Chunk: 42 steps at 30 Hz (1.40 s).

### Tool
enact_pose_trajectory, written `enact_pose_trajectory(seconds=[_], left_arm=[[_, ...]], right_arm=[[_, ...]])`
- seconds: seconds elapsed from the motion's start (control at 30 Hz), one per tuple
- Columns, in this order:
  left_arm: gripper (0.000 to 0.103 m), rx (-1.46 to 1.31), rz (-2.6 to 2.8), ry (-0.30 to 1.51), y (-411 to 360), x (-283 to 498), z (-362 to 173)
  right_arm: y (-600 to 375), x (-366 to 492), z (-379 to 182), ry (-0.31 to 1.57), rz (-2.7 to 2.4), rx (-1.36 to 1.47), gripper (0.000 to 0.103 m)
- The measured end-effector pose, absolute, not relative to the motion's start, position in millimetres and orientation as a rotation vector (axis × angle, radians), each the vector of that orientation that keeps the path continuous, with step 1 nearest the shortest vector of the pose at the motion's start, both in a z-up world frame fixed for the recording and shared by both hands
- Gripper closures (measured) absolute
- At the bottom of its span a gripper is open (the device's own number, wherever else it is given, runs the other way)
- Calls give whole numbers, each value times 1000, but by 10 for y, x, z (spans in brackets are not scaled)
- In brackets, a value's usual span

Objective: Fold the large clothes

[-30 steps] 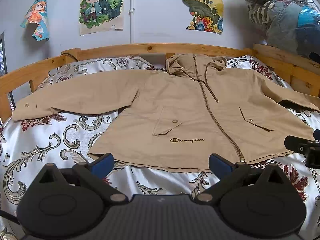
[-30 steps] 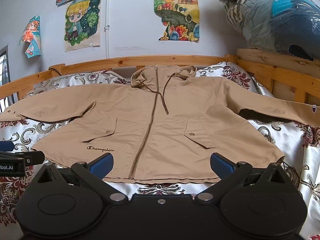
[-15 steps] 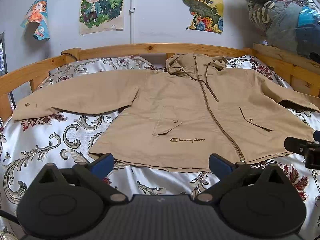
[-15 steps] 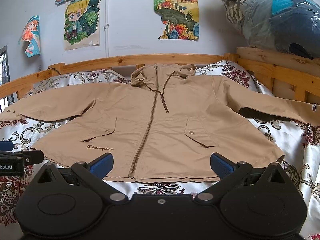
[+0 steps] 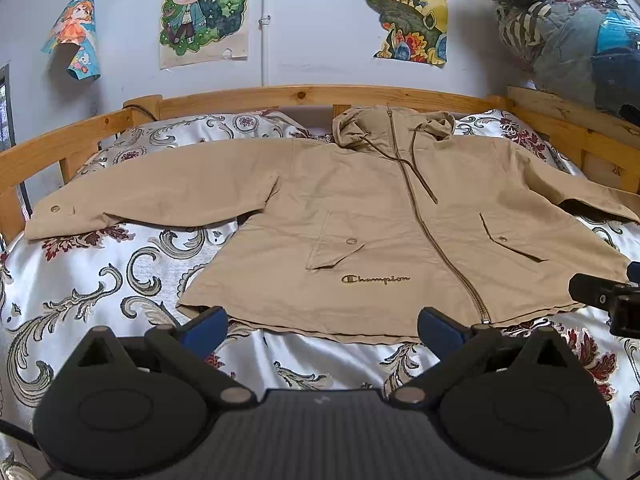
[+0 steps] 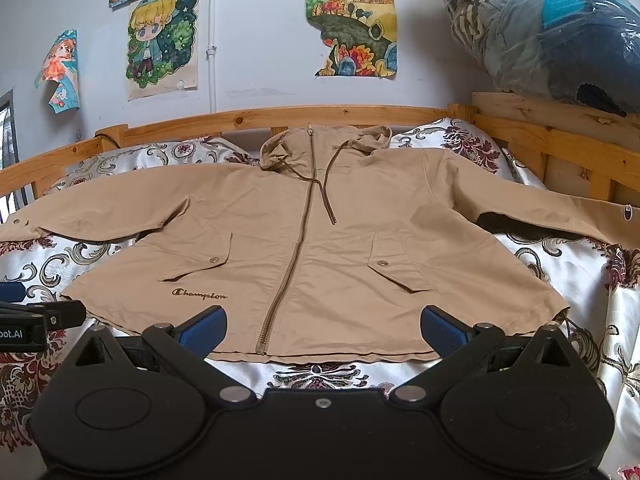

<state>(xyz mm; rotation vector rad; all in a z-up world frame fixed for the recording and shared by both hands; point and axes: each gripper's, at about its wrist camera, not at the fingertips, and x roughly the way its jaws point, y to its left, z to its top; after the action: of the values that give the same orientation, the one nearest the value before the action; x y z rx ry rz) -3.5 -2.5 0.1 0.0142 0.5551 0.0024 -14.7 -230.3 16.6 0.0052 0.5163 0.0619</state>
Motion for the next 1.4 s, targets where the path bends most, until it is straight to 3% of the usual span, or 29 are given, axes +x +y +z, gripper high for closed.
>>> enact_pose_trajectory(seconds=[0.97,1.23,1.4], left_arm=[[1,56,23,612,-94,88,-9],[1,114,-114,696,-318,712,306],[1,175,-179,693,-586,1139,403]], right_arm=[[-2411,-69,196,545,-7,38,1],[-3323,131,541,507,-221,241,1],[-4017,340,652,464,-335,219,1]])
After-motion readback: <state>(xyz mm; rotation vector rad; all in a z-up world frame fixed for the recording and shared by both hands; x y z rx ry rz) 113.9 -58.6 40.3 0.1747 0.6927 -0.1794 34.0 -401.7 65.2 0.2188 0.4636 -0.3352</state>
